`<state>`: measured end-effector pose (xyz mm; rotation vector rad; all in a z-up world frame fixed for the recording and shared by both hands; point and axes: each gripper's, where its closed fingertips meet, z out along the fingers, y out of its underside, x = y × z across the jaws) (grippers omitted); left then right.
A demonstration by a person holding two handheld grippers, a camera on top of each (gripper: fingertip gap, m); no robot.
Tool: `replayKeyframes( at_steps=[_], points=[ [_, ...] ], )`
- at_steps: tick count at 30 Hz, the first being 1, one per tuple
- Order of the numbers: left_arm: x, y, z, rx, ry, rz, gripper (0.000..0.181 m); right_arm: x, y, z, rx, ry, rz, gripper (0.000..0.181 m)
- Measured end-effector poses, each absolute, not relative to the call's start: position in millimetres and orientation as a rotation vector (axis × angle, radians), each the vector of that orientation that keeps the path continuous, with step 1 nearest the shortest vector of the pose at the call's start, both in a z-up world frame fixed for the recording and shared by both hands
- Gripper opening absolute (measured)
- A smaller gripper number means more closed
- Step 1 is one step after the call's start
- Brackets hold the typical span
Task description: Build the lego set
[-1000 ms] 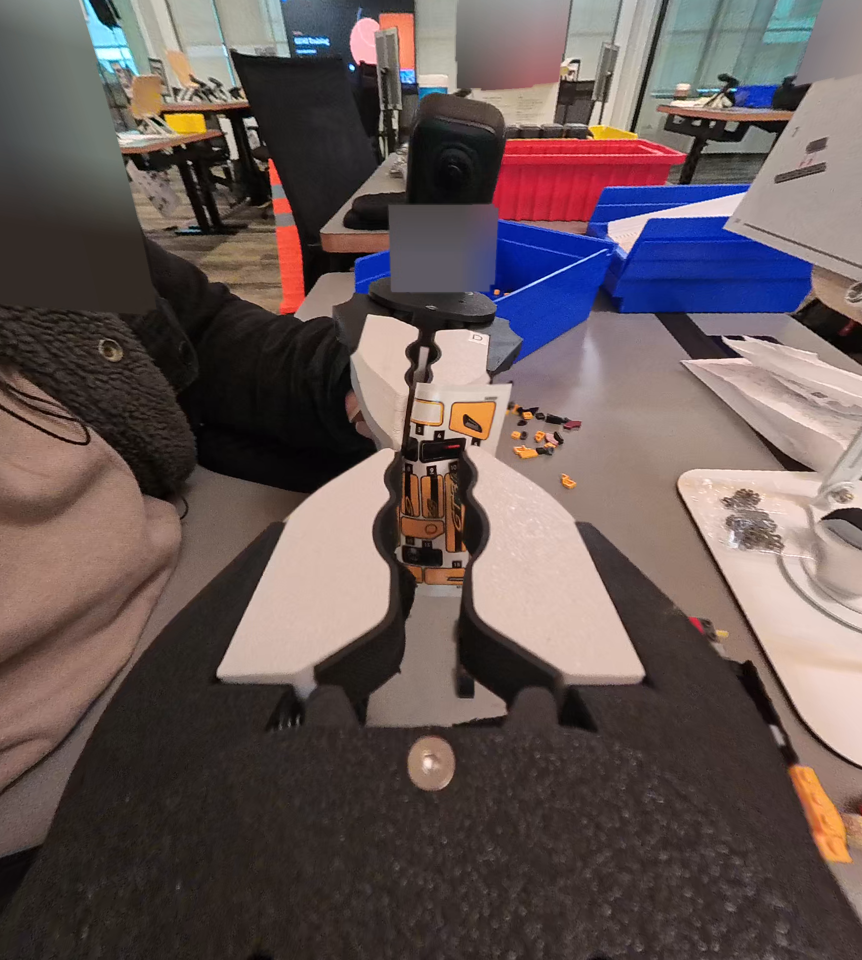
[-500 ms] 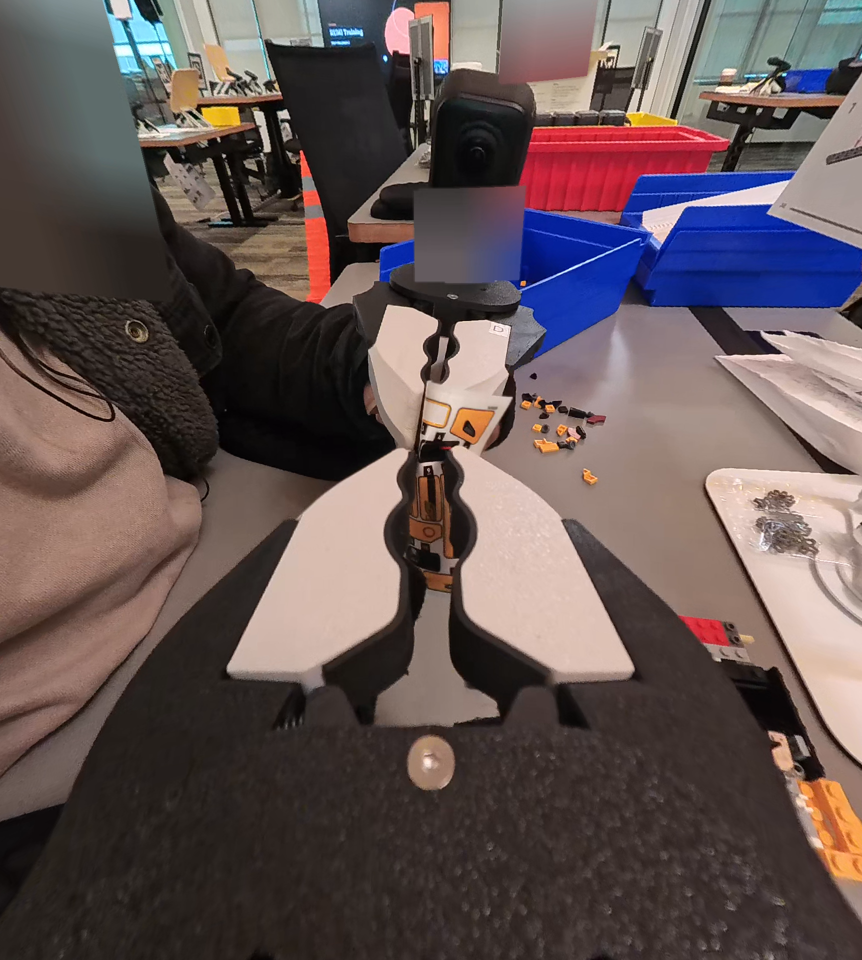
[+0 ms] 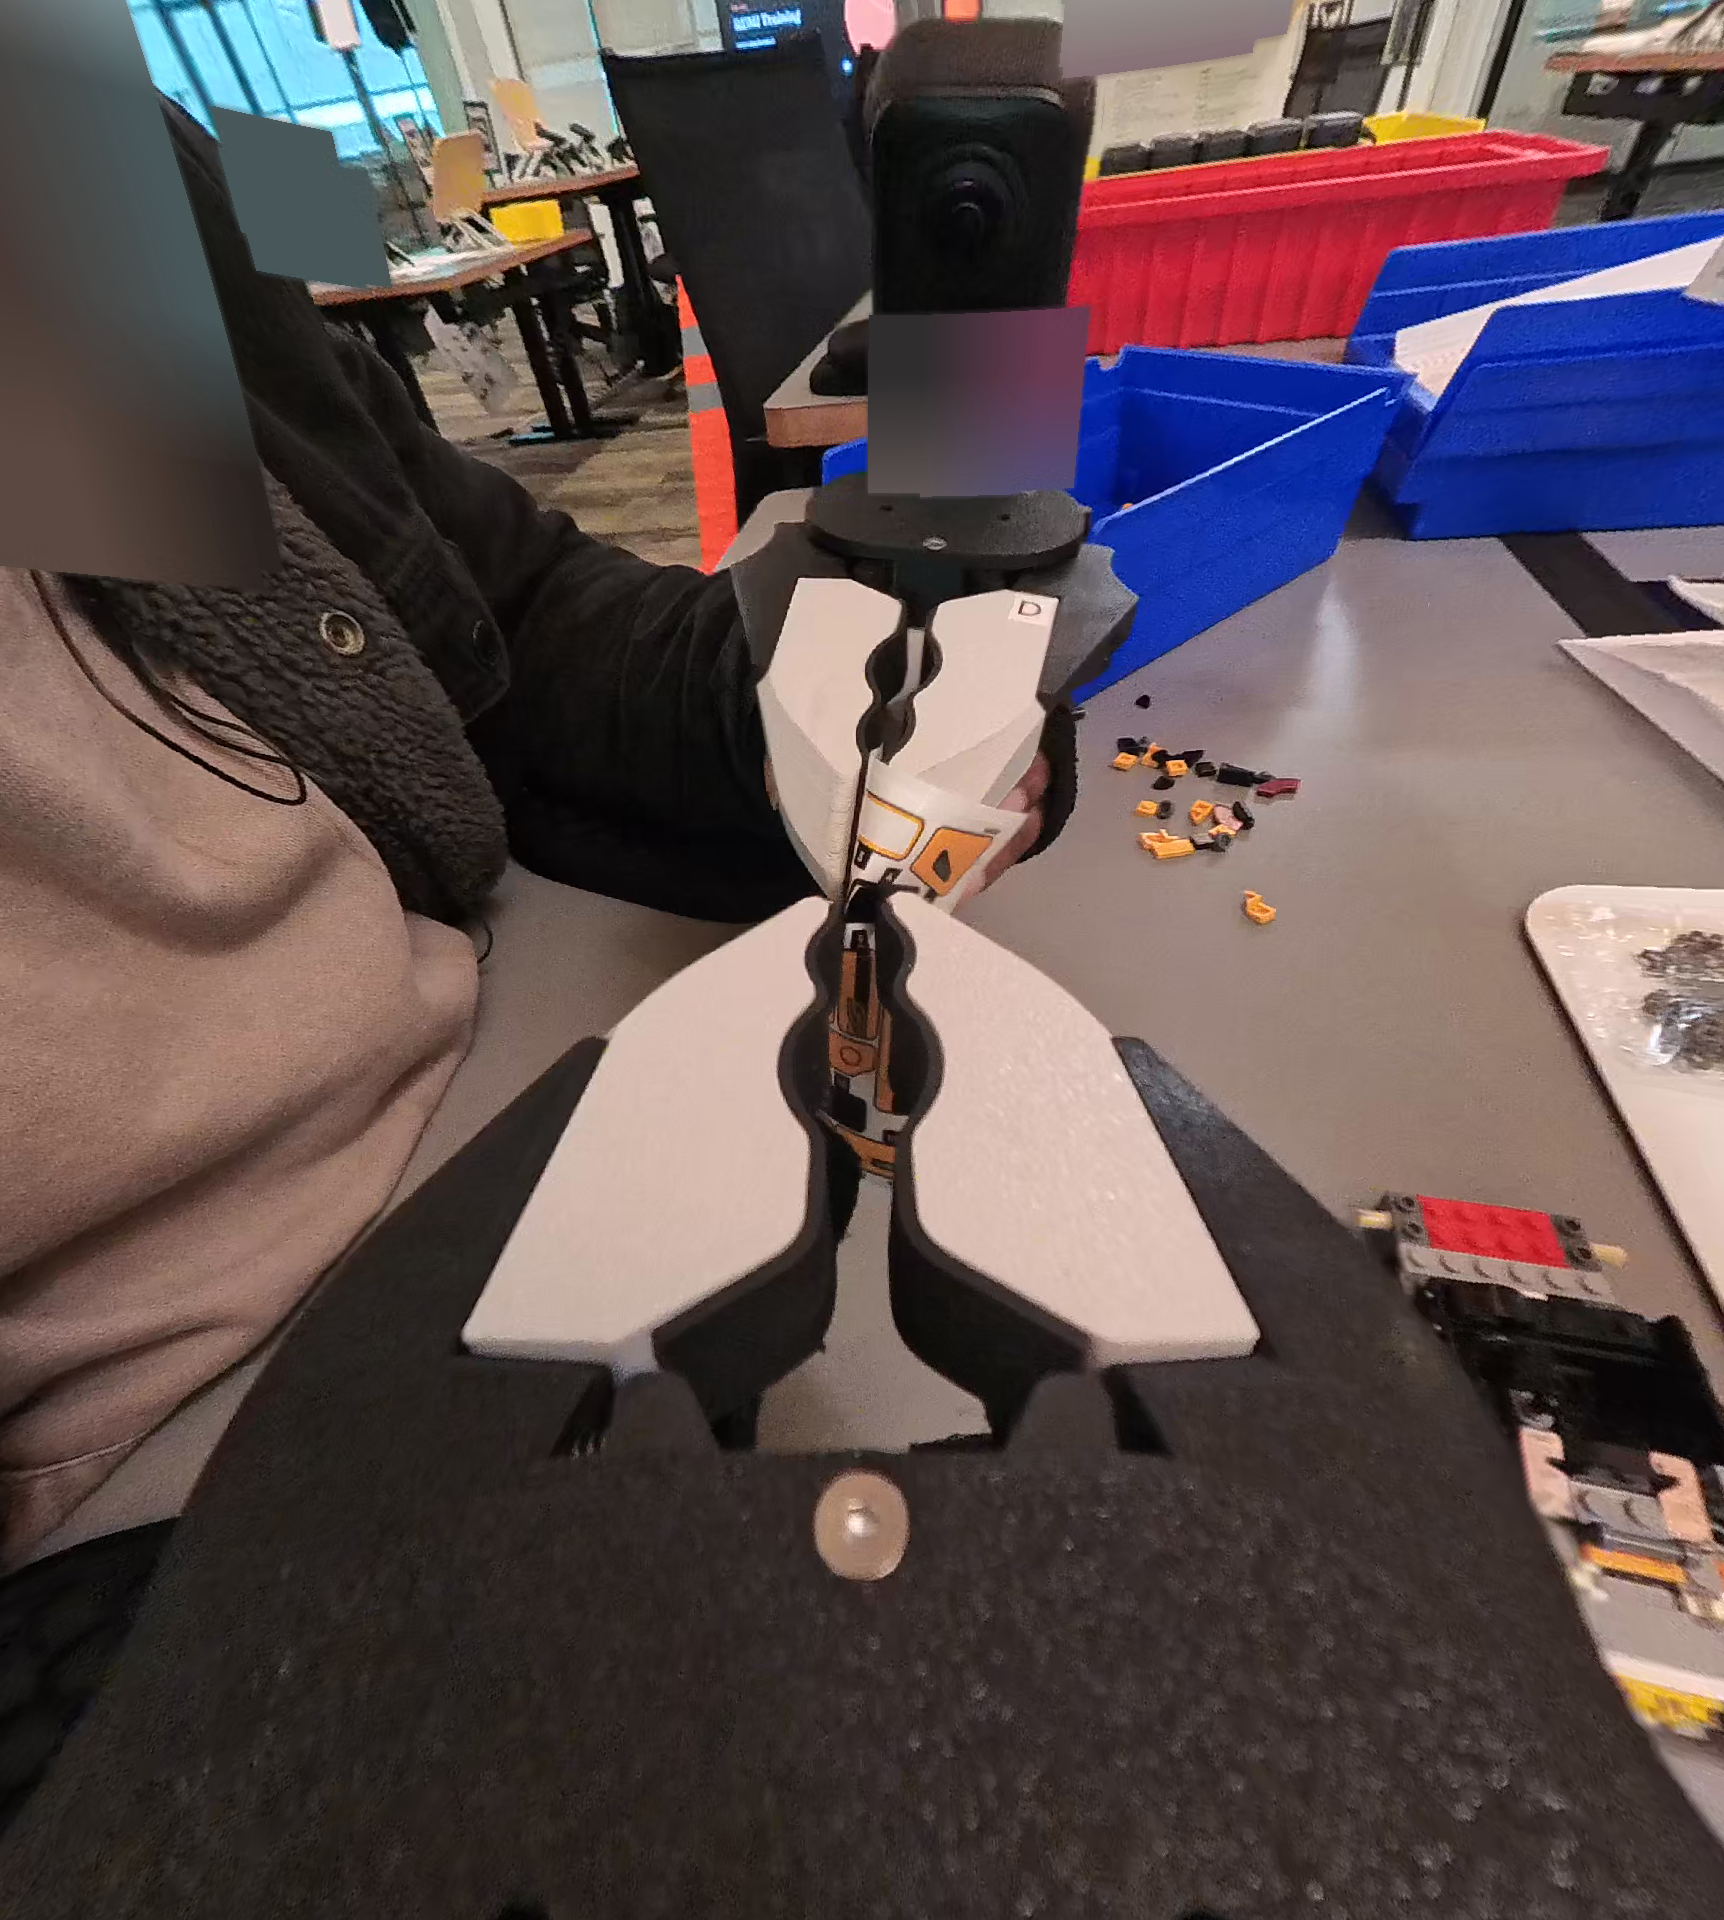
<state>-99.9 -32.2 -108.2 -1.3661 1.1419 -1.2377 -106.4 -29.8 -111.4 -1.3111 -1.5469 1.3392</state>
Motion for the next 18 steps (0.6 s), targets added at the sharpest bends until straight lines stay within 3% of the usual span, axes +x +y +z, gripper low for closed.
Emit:
replayKeyframes(
  at_steps=[18],
  points=[
    [-96,-38,-121,-1.387,1.247,-1.168,0.0,-101,-35,-123,-1.358,-1.595,1.454,0.005]
  ],
)
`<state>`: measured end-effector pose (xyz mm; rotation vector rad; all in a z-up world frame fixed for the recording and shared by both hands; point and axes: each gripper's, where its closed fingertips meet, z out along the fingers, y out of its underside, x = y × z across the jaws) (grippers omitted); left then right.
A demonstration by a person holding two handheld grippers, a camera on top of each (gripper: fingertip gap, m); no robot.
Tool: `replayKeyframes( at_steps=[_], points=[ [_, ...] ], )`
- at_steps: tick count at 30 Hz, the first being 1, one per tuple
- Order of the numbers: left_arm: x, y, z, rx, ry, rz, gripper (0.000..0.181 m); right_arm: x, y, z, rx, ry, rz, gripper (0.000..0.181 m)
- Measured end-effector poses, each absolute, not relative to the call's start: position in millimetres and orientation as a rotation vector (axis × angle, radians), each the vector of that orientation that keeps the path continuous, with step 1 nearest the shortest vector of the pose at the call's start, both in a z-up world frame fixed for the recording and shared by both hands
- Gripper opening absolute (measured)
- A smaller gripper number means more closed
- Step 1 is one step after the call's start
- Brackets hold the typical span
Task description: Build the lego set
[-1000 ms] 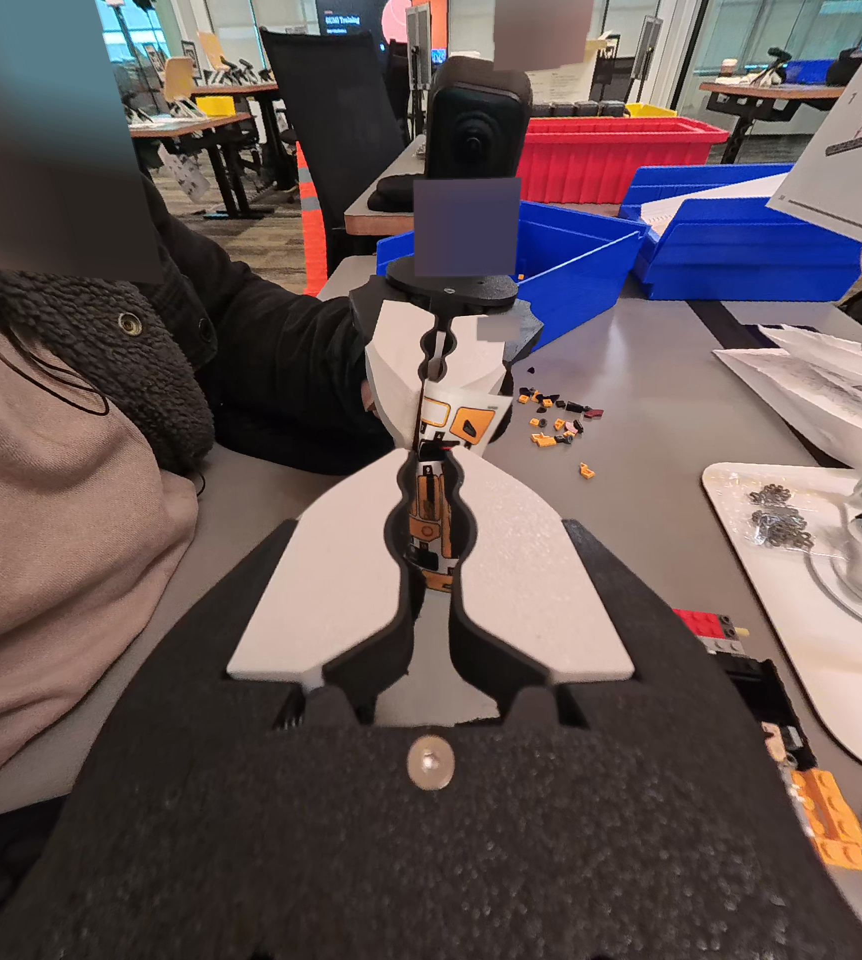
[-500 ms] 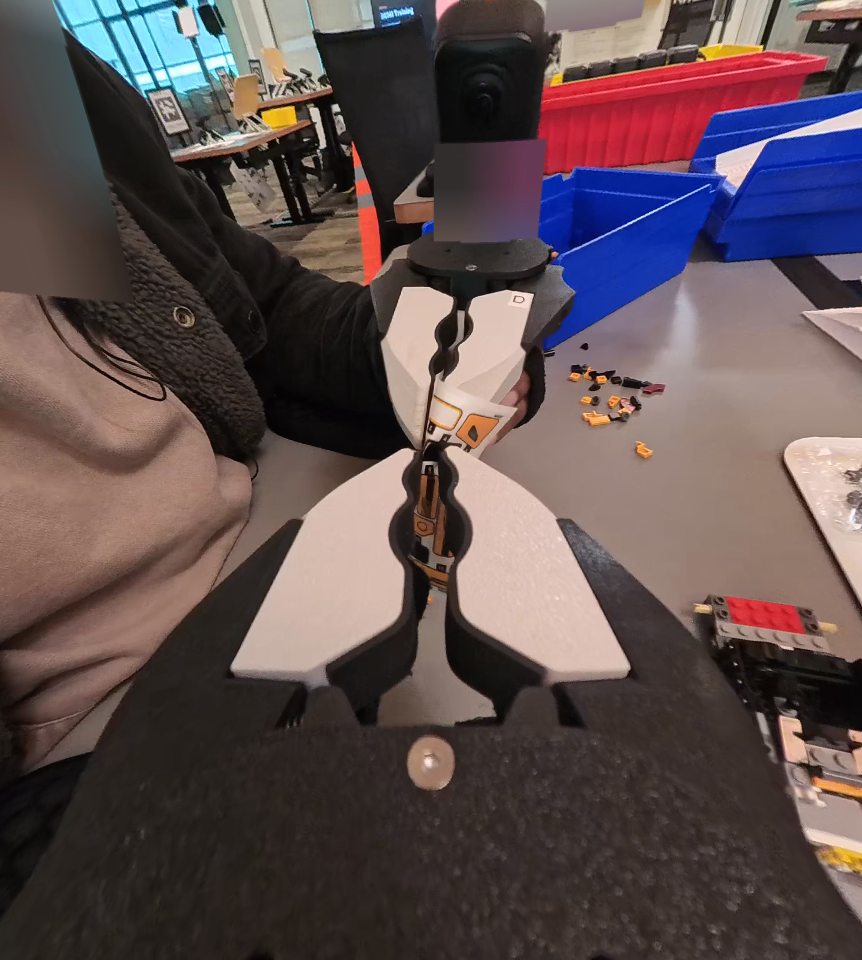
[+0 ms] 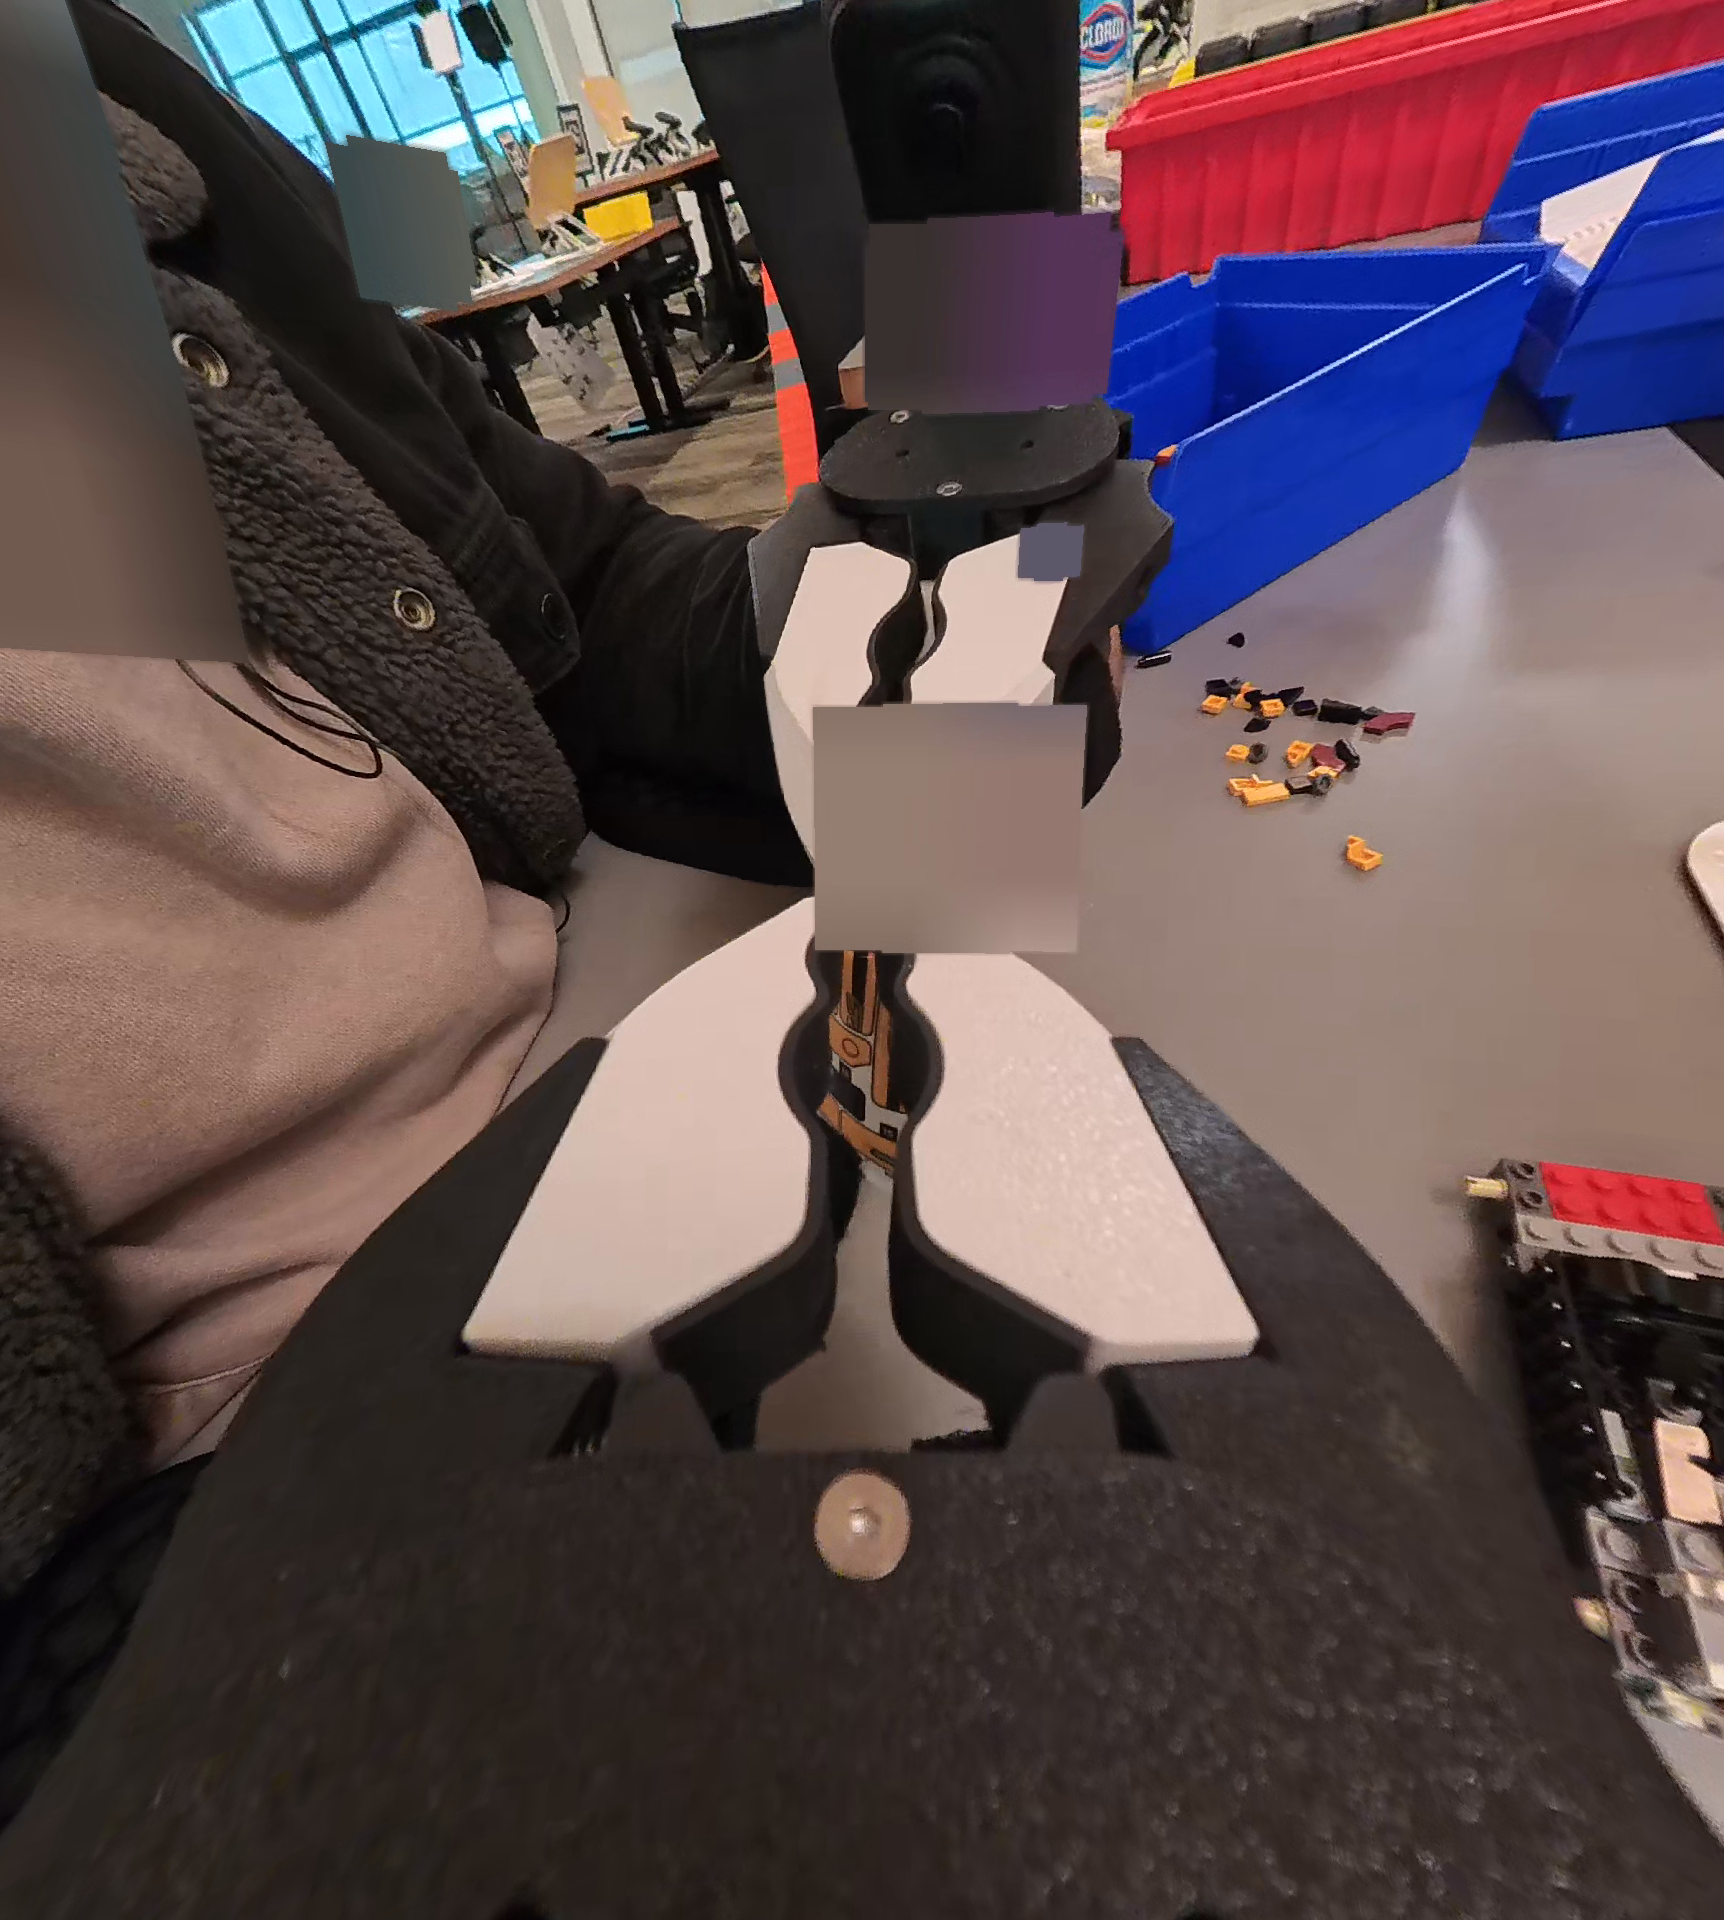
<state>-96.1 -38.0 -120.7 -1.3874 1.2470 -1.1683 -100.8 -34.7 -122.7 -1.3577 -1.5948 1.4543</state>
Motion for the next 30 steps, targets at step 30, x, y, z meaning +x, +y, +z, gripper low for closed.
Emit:
replayKeyframes(
  at_steps=[30],
  points=[
    [-94,-47,-127,-1.382,1.317,-1.189,0.0,-100,-41,-128,-1.355,-1.647,1.443,0.016]
  ],
)
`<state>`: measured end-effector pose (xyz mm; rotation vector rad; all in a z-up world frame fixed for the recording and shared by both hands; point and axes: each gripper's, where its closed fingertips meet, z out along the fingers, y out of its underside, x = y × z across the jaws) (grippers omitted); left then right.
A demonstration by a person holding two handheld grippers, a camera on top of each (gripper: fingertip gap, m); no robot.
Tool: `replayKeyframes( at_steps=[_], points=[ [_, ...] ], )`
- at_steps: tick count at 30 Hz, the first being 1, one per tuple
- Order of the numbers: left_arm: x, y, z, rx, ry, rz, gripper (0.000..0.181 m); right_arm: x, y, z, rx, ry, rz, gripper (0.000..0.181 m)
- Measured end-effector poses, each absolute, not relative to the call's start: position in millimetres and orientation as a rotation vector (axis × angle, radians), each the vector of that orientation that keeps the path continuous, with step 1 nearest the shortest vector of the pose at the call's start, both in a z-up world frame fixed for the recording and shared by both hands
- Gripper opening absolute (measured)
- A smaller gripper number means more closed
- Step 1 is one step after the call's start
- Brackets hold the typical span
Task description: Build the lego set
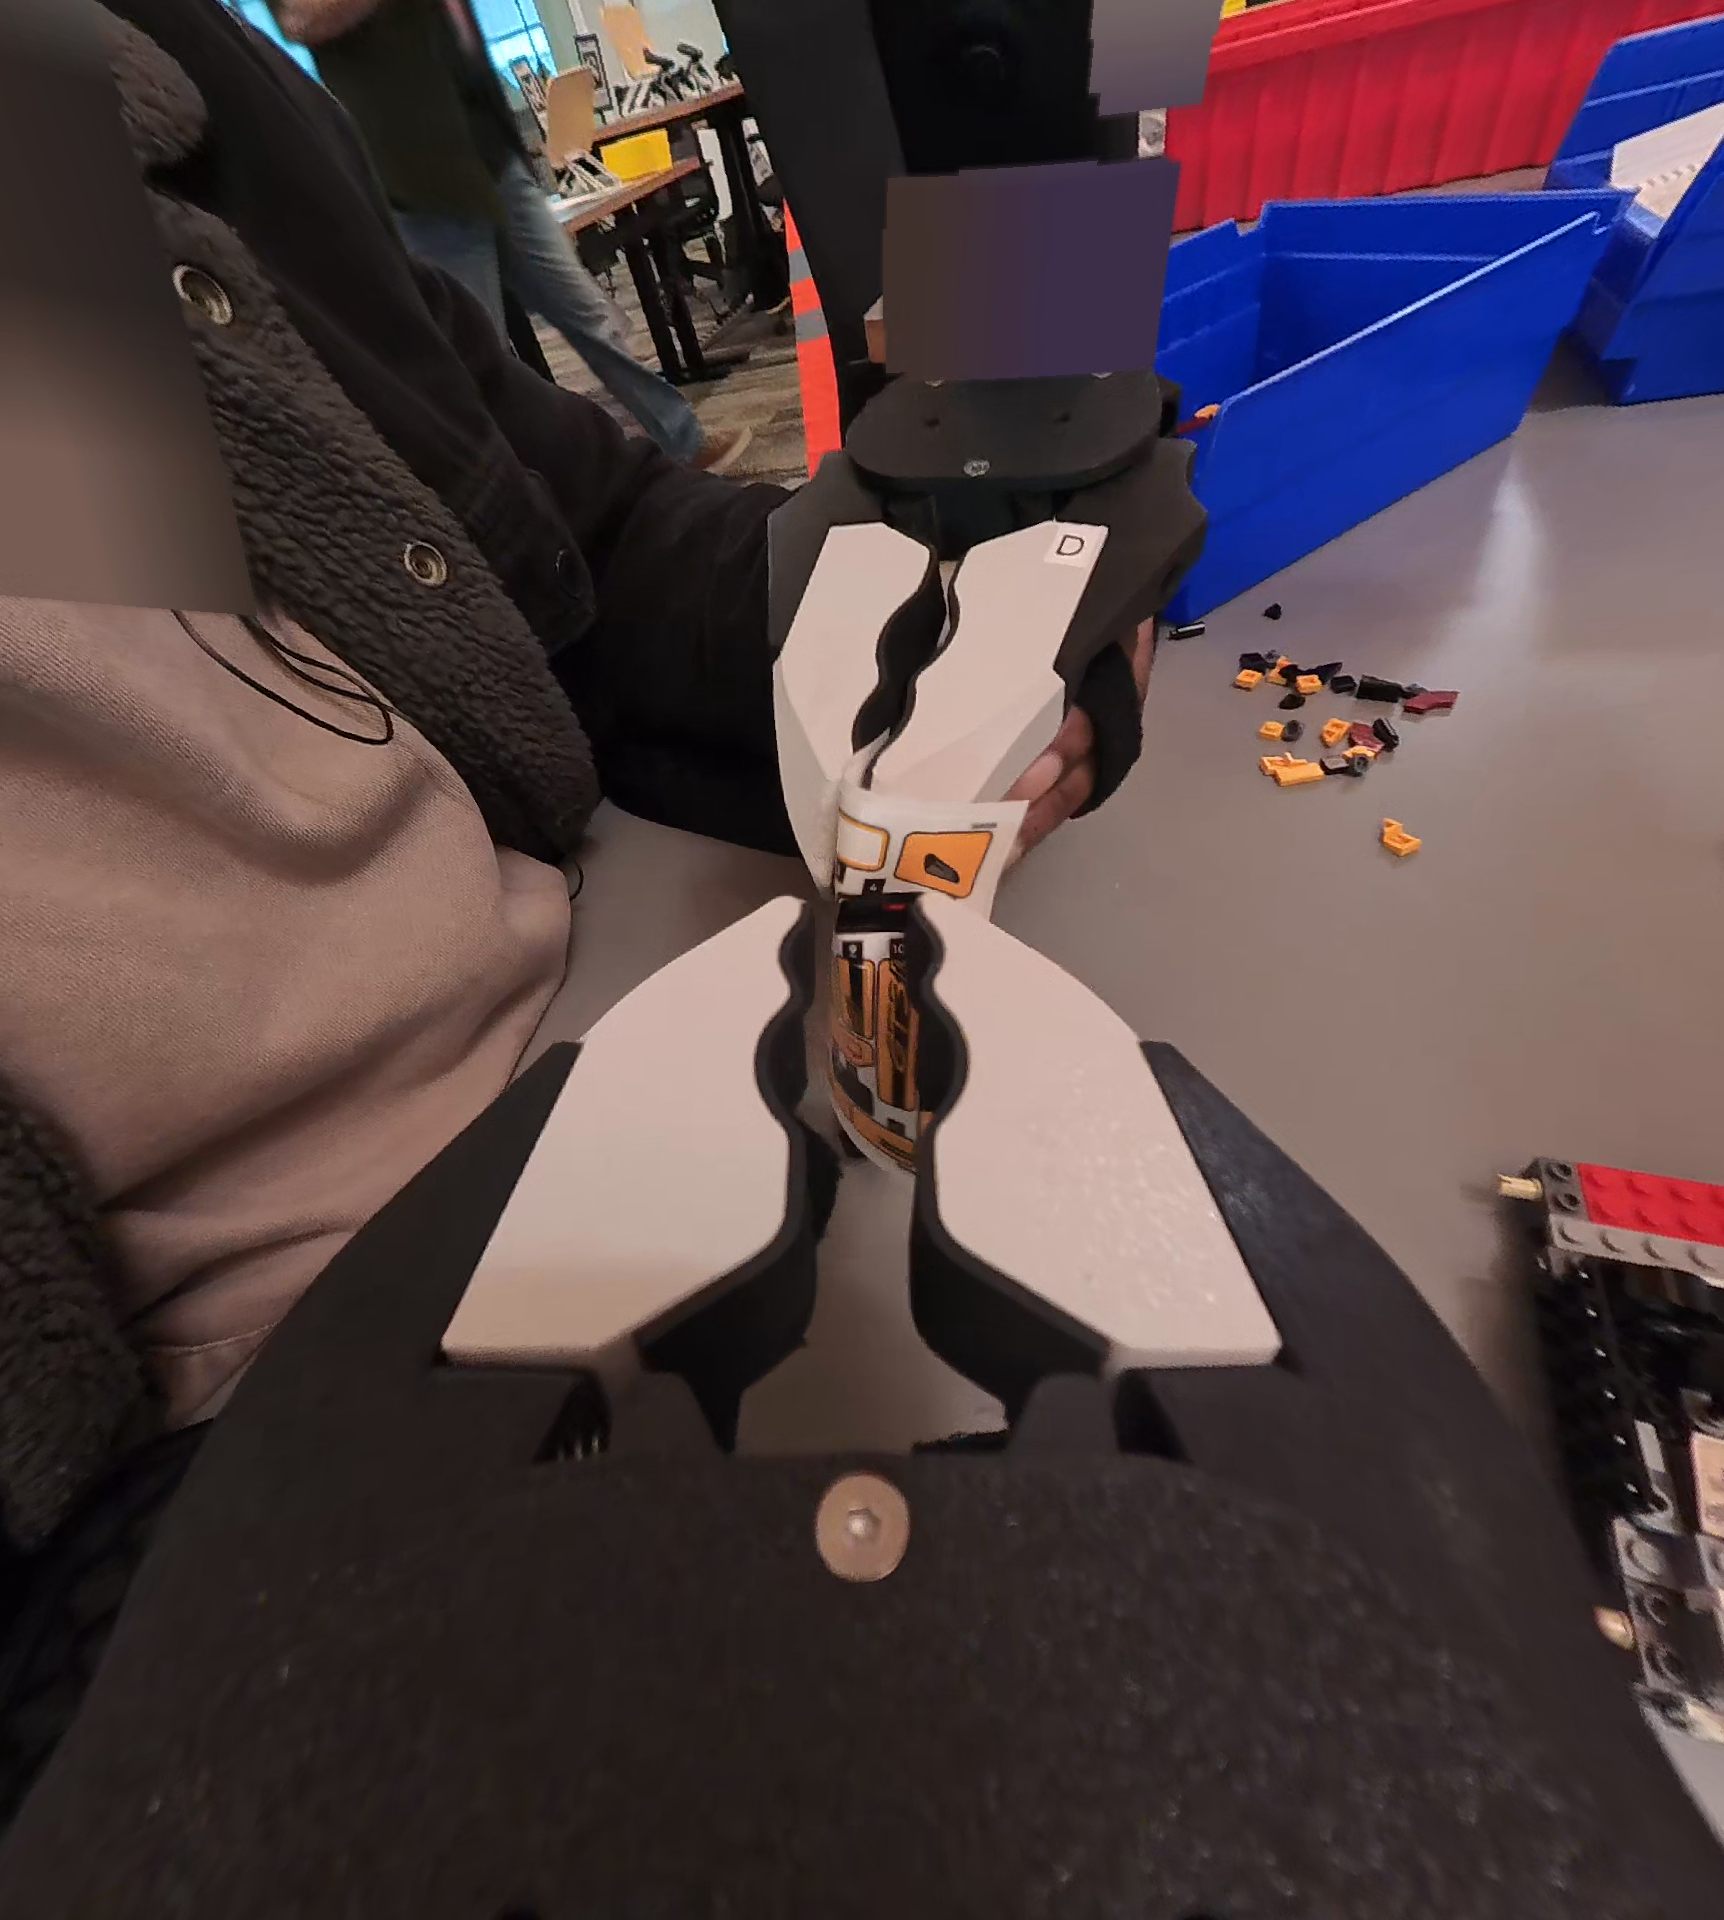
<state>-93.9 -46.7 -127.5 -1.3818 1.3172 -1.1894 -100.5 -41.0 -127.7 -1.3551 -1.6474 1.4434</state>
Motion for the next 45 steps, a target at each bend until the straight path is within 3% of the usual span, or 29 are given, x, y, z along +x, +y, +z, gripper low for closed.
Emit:
replayKeyframes(
  at_steps=[8,36,41,45],
  points=[
    [-94,-46,-127,-1.38,1.315,-1.179,0.0,-100,-42,-125,-1.334,-1.64,1.46,0.003],
    [-94,-55,-126,-1.329,1.368,-1.192,0.0,-95,-45,-126,-1.327,-1.638,1.546,0.0],
    [-96,-55,-122,-1.305,1.352,-1.201,0.0,-97,-44,-126,-1.336,-1.635,1.519,0.032],
    [-96,-55,-123,-1.306,1.356,-1.192,0.0,-101,-51,-124,-1.316,-1.658,1.521,0.03]
  ],
)
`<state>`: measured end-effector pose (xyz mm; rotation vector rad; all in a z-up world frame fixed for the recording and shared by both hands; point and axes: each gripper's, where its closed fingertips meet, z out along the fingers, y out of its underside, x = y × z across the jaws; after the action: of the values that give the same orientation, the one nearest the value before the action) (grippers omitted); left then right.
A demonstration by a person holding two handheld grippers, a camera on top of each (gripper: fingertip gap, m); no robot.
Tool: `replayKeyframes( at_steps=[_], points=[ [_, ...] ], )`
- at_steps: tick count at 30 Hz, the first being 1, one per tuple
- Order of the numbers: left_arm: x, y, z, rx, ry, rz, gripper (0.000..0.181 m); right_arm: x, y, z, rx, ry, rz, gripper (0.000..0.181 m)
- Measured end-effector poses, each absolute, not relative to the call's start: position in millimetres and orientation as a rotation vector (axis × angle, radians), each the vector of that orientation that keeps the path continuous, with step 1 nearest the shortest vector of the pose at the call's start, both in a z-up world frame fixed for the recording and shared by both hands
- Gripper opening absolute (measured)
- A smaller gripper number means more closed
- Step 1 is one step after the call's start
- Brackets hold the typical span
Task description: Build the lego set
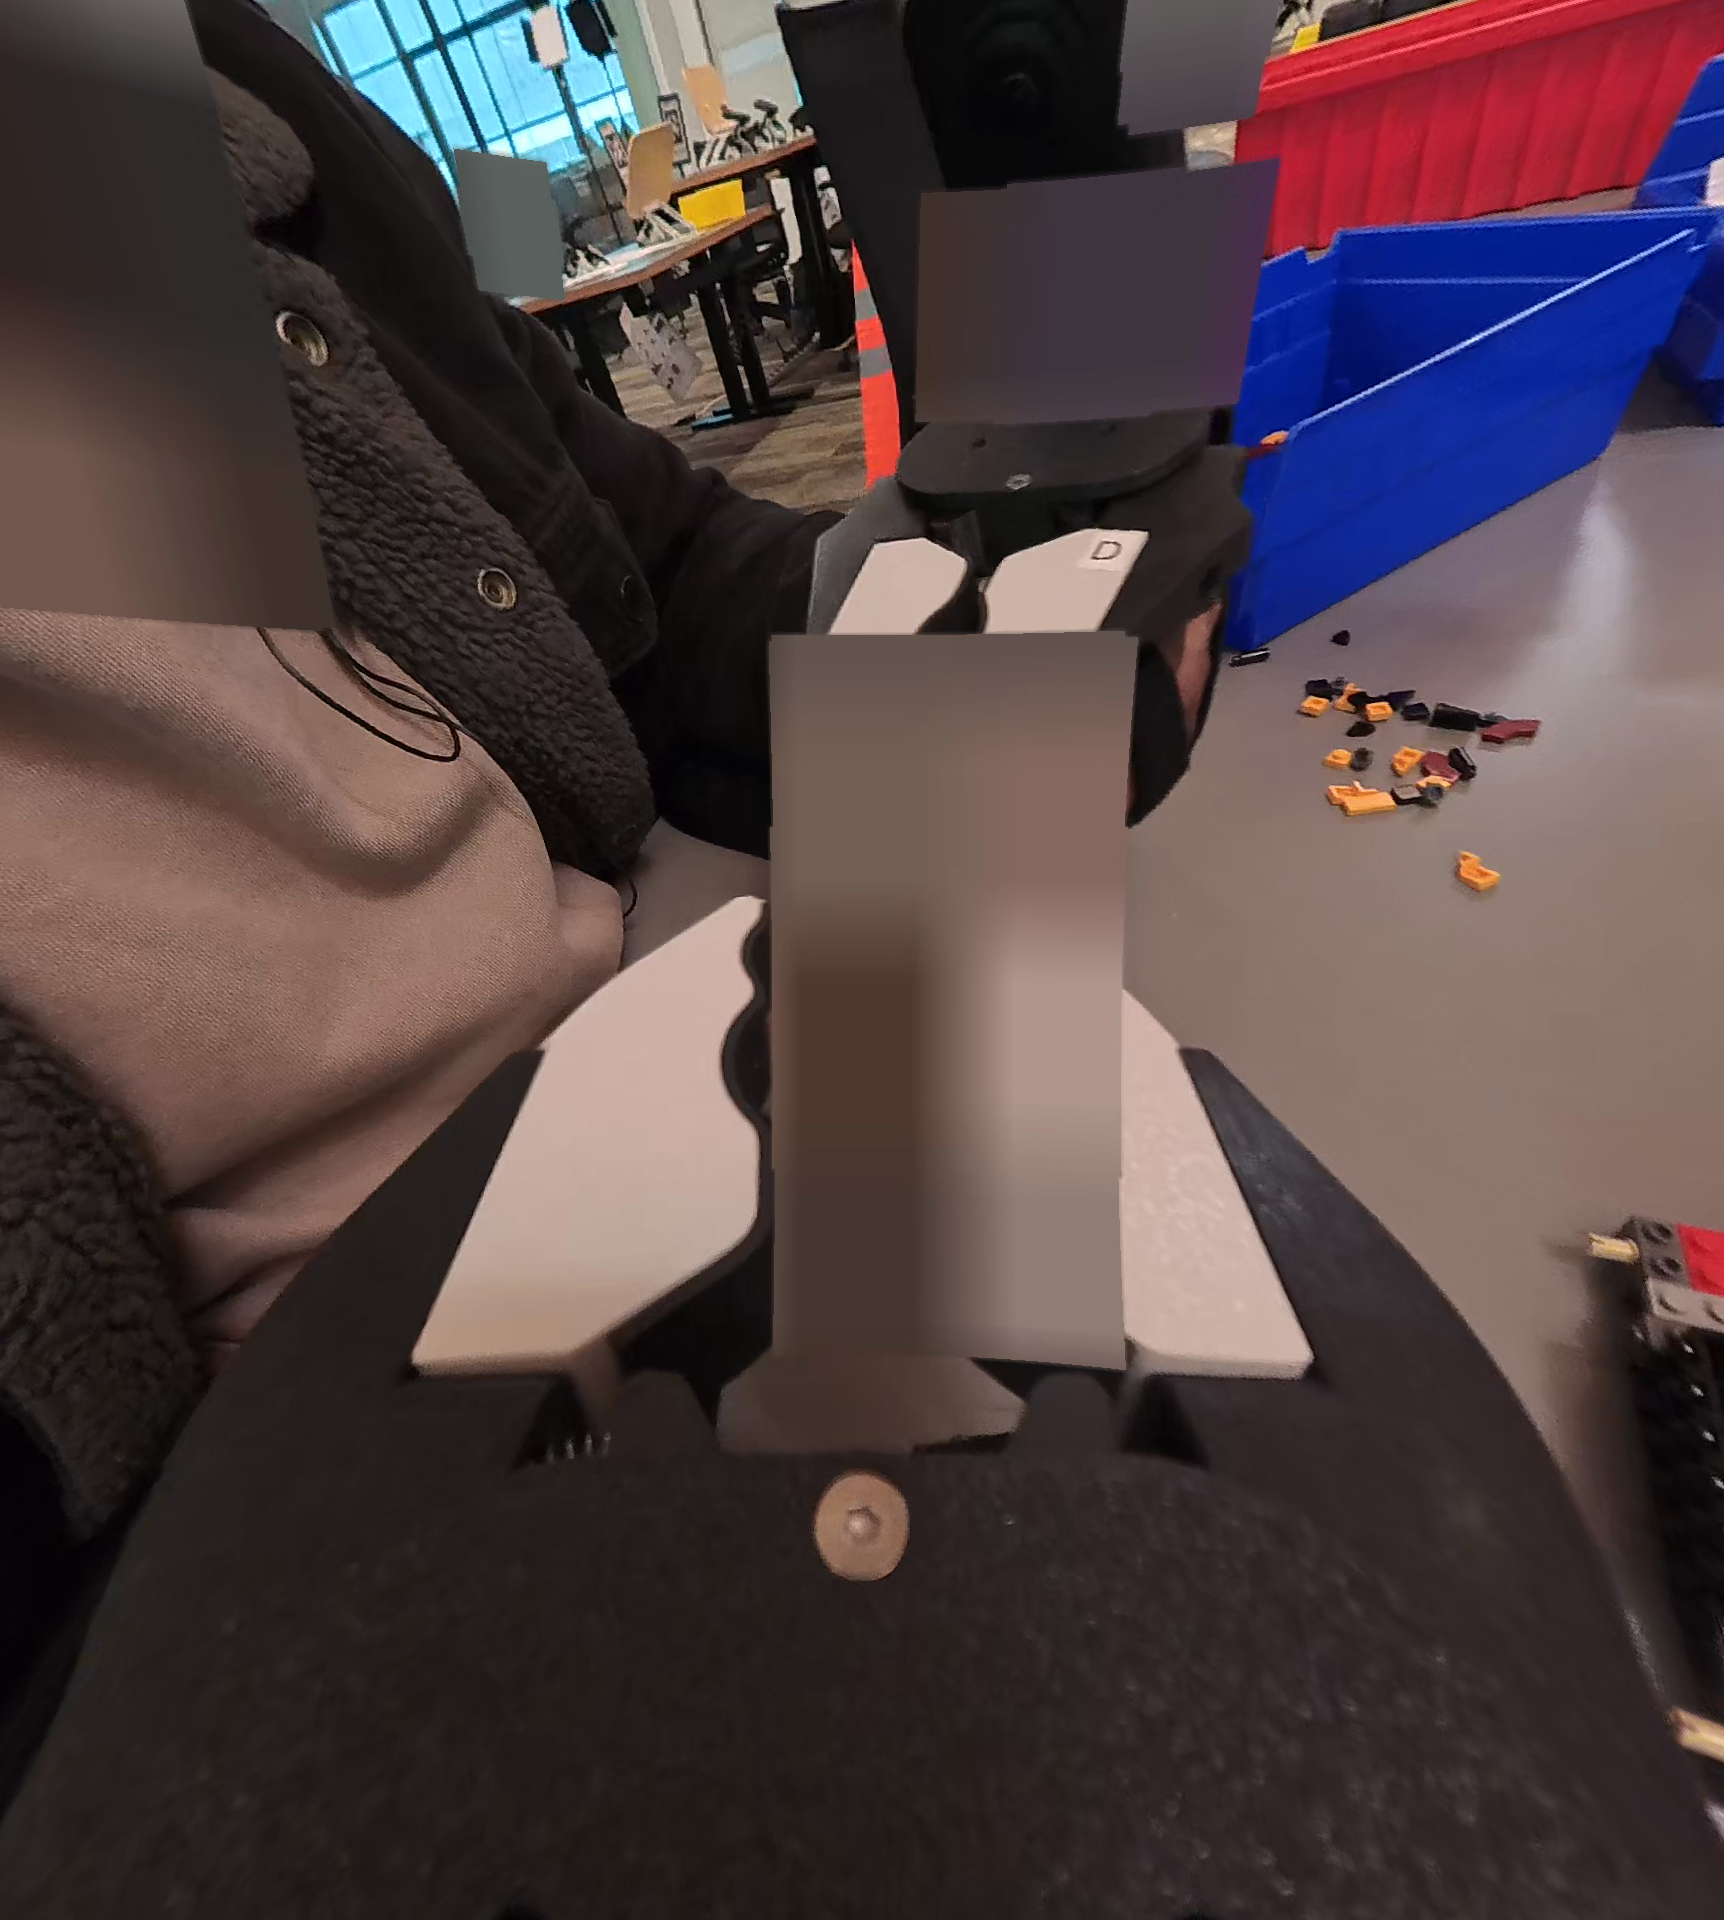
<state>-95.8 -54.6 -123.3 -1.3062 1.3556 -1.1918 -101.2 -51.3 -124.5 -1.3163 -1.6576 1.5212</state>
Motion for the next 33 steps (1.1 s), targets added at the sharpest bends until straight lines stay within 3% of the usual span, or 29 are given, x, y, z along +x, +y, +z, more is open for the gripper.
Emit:
replayKeyframes(
  at_steps=[7,26,29,33],
  points=[
    [-96,-52,-124,-1.31,1.35,-1.169,0.0,-102,-52,-119,-1.29,-1.642,1.498,0.011],
    [-98,-46,-120,-1.285,1.321,-1.114,0.0,-103,-47,-120,-1.298,-1.603,1.525,0.005],
    [-98,-48,-117,-1.25,1.318,-1.105,0.0,-102,-45,-117,-1.299,-1.589,1.529,0.01],
    [-100,-48,-111,-1.207,1.301,-1.1,0.0,-103,-41,-121,-1.336,-1.597,1.476,0.035]
  ],
)
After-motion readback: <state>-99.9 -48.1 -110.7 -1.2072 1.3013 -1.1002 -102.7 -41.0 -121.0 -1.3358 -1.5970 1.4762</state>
